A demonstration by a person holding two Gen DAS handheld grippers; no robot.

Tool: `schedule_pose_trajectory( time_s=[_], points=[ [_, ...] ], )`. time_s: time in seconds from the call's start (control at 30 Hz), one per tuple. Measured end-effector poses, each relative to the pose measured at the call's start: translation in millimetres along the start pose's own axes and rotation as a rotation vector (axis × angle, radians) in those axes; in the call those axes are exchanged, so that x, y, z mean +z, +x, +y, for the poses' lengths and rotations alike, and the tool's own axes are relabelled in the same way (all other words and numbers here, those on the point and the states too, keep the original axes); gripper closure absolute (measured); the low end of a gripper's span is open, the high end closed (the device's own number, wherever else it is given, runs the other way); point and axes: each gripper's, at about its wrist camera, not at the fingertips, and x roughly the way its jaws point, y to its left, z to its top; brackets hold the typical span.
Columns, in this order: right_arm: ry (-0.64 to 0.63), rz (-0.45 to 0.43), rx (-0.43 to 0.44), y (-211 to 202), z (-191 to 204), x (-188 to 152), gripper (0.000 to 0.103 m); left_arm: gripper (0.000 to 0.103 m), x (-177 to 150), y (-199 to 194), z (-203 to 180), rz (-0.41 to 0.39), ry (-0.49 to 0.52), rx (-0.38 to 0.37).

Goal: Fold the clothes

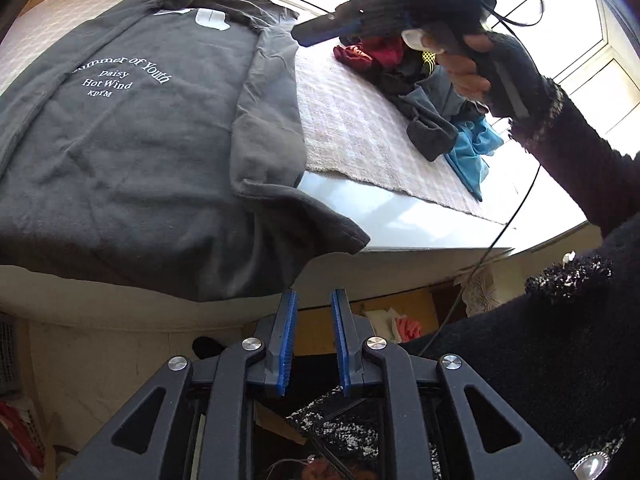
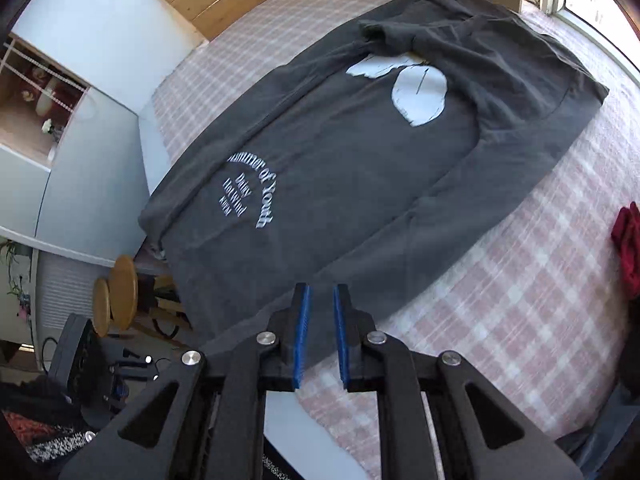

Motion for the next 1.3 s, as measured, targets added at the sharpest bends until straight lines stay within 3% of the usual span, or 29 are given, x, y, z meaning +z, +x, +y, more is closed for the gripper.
schedule_pose_trajectory(
  time_s=[0.13,0.27,0.43,0.5,0.57,0.63,0.7,0.9,0.97,1.0,1.2,1.3],
  points=[
    [-0.084,0.007,0.044,13,63,-73,0.09,0.087,-9,-9,12,0.004,-0.001,0.033],
    [-0.181,0.01,-0.037,33,106,-104,0.09,0.088,-17,-26,25,-0.008,0.008,0.076],
    [-0.236,0.017,-0.247,50,122,-112,0.09,0.087,-30,-47,31,-0.038,0.028,0.118],
    [-0.226,0.006,-0.269,47,124,-114,0.09,0.087,-34,-52,29,-0.049,0.033,0.123],
    [-0.215,-0.008,-0.275,42,125,-117,0.085,0.087,-37,-54,27,-0.058,0.038,0.118],
    [-0.216,-0.024,-0.331,42,125,-115,0.071,0.087,-39,-54,23,-0.063,0.05,0.117],
    [-0.198,-0.036,-0.37,46,122,-110,0.067,0.087,-37,-52,19,-0.065,0.064,0.12],
    [-0.088,0.012,-0.266,54,101,-107,0.067,0.087,-33,-50,12,-0.076,0.097,0.13],
    [-0.051,0.028,-0.232,56,94,-107,0.094,0.087,-32,-48,10,-0.079,0.109,0.141],
    [-0.033,0.036,-0.214,58,91,-106,0.097,0.087,-32,-47,9,-0.08,0.114,0.143],
    [0.079,-0.003,-0.049,23,94,-100,0.097,0.087,-35,-41,-4,-0.106,0.148,0.115],
    [0.056,-0.064,-0.08,7,113,-88,0.097,0.087,-33,-42,-17,-0.157,0.171,0.101]
  ],
)
